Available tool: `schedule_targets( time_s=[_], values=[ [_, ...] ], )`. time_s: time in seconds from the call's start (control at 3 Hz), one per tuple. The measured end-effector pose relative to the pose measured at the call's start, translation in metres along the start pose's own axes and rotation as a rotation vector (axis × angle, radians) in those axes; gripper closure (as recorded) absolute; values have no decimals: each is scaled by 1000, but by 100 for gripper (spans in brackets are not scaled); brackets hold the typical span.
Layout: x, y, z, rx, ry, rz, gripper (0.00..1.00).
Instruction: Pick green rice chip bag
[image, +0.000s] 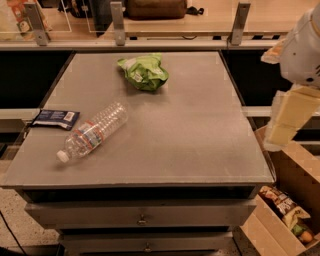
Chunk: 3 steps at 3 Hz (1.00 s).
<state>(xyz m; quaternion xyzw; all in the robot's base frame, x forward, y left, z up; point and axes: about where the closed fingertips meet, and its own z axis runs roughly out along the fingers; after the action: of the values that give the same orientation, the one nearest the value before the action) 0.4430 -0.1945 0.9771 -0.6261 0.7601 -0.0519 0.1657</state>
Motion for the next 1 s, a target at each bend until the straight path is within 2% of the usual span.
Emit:
schedule_targets(
  time_s=[0.33, 1.0],
  values=[
    [-34, -15, 12, 68, -23, -86, 0],
    [-106, -79, 40, 250, -78, -221, 0]
  ],
)
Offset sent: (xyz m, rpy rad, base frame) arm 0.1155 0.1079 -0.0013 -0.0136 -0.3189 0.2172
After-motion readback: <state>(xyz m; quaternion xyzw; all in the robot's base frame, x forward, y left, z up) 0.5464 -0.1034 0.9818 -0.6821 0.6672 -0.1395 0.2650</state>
